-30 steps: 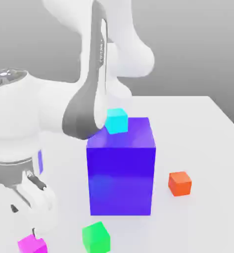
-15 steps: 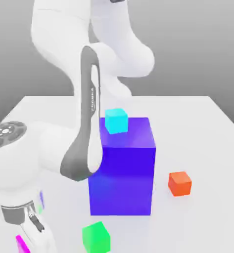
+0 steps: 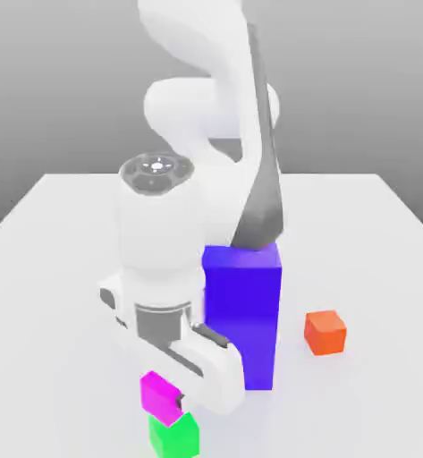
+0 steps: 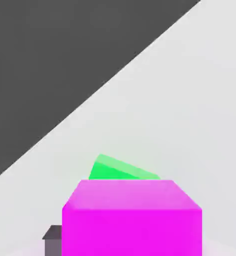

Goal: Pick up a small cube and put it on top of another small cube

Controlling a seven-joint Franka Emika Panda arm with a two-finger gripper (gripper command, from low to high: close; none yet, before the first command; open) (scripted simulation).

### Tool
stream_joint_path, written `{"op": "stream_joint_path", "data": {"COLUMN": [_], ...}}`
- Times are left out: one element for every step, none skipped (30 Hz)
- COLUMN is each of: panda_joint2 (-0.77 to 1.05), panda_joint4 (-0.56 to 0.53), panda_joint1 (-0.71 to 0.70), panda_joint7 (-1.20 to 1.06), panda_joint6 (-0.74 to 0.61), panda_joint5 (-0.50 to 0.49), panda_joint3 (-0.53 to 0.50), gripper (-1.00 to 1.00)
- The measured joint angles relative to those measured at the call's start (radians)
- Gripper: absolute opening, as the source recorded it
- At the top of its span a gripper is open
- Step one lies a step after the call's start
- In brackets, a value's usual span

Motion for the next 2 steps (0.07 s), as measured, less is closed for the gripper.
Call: {"op": "stream_joint_path", "data": {"panda_joint2": [0.000,0.000], "panda_joint4": [0.000,0.000], "panda_joint1": [0.000,0.000], "panda_joint7": [0.000,0.000], "panda_joint6": [0.000,0.000], "panda_joint5": [0.000,0.000], "panda_joint3": [0.000,0.000], "gripper": [1.00,1.00]}}
